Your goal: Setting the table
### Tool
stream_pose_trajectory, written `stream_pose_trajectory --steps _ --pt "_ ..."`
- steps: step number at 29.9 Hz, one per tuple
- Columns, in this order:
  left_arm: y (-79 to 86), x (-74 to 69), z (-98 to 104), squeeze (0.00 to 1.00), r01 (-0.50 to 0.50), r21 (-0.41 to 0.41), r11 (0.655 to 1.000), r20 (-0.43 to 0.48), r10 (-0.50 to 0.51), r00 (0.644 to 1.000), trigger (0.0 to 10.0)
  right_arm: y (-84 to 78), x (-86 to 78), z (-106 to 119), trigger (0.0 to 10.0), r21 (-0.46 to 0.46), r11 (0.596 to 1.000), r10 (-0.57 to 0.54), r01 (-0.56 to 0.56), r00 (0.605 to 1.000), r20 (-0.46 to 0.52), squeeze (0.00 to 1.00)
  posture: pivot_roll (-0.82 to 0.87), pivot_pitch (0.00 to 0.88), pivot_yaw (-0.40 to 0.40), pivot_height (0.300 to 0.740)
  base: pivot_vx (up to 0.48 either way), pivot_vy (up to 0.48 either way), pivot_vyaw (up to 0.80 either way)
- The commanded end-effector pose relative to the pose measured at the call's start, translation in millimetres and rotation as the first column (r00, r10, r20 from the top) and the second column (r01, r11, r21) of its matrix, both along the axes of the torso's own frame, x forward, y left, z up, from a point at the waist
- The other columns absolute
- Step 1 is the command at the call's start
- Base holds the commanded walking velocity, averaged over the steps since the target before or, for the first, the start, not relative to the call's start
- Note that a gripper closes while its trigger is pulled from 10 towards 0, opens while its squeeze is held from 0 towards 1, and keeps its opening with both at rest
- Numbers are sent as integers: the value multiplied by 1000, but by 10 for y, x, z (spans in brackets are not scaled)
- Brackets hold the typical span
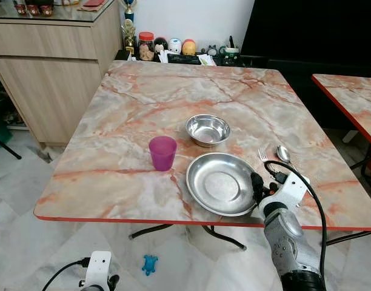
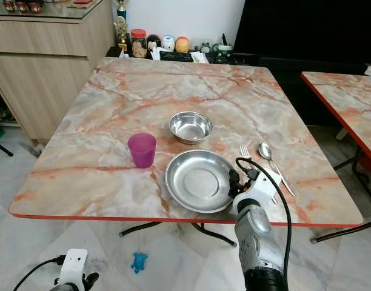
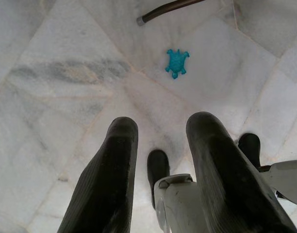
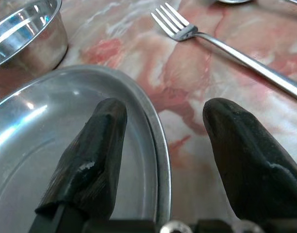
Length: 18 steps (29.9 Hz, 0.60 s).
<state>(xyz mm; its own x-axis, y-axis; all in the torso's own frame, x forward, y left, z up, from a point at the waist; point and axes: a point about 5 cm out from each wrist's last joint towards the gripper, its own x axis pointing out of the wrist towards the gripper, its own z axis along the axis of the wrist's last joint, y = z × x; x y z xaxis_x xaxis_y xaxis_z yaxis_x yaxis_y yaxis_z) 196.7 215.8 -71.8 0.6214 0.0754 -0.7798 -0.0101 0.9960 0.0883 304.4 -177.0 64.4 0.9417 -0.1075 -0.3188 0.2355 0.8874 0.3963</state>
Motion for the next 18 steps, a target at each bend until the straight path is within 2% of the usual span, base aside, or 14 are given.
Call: stream_pose_trajectory --steps 1,18 --pt "-4 -57 -34 0 1 5 1000 -27 0 1000 10000 -1 1 -19 10000 -2 1000 6 -6 1000 -17 0 94 4 -81 740 0 0 0" --pt "-28 -56 -36 0 43 15 999 -27 -42 999 10000 70 28 -17 10000 23 999 49 -48 999 -17 0 95 5 -80 740 0 0 0"
